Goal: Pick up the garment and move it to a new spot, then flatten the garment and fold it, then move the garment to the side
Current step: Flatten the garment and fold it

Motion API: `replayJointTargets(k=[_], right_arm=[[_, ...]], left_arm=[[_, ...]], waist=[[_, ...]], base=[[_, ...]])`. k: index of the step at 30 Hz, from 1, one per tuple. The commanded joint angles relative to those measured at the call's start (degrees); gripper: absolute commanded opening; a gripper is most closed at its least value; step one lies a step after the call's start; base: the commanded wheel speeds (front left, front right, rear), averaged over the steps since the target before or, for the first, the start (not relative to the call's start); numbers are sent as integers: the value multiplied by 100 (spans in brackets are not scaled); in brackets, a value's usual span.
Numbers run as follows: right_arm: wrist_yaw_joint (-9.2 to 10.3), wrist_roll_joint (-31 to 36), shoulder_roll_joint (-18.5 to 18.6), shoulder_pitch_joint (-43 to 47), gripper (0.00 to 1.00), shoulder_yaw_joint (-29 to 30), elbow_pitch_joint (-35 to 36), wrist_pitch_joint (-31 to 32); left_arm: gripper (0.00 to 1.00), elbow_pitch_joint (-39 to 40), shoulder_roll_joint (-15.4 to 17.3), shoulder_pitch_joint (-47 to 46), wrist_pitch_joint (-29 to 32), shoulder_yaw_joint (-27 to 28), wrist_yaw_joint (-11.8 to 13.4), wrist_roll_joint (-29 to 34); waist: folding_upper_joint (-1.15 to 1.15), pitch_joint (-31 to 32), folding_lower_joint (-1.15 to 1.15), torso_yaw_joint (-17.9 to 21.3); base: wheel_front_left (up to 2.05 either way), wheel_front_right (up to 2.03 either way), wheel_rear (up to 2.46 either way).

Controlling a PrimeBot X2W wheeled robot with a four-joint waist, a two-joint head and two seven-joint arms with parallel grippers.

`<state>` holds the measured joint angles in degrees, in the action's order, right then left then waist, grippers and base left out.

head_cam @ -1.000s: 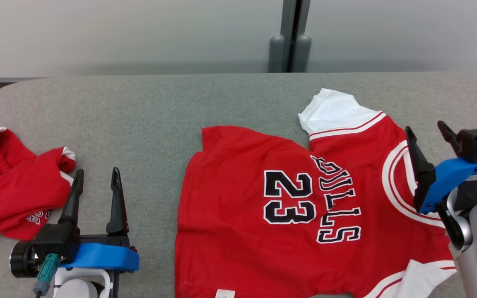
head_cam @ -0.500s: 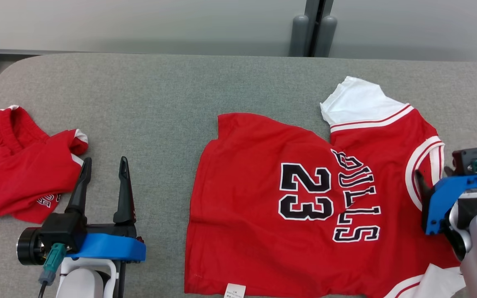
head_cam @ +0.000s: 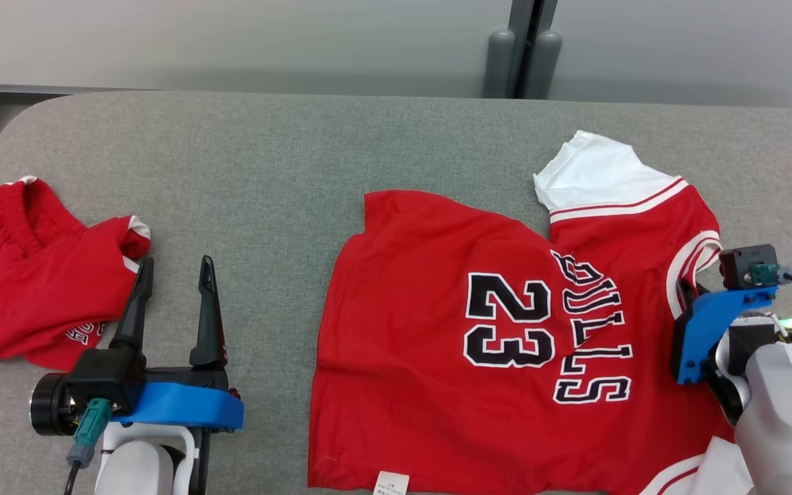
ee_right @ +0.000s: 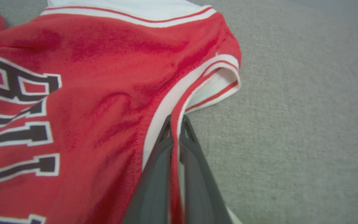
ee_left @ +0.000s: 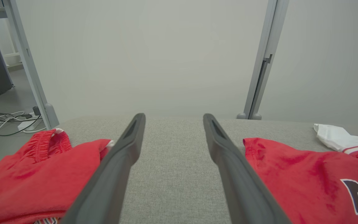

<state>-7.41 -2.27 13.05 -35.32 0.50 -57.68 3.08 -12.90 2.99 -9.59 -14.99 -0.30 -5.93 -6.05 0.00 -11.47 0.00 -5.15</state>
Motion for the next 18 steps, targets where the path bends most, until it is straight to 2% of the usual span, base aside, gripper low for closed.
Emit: replayJointTargets(k=[1, 12, 18], right_arm=[[-11, -22, 7, -187, 0, -14, -32, -174], [-8, -198, 123, -1286, 0, 226, -137, -970], [-8, -216, 86, -1602, 0, 465, -241, -1461]], left_arm=[[100, -14, -9, -17, -29, 20, 1, -5], [100, 14, -11, -44, -29, -51, -22, 5], [100, 13, -12, -19, -29, -65, -13, -11]], waist=[[0, 14, 0, 0], [0, 26, 0, -144], [0, 59, 0, -258]], base=[[0, 0, 0], [0, 0, 0], [0, 0, 0]])
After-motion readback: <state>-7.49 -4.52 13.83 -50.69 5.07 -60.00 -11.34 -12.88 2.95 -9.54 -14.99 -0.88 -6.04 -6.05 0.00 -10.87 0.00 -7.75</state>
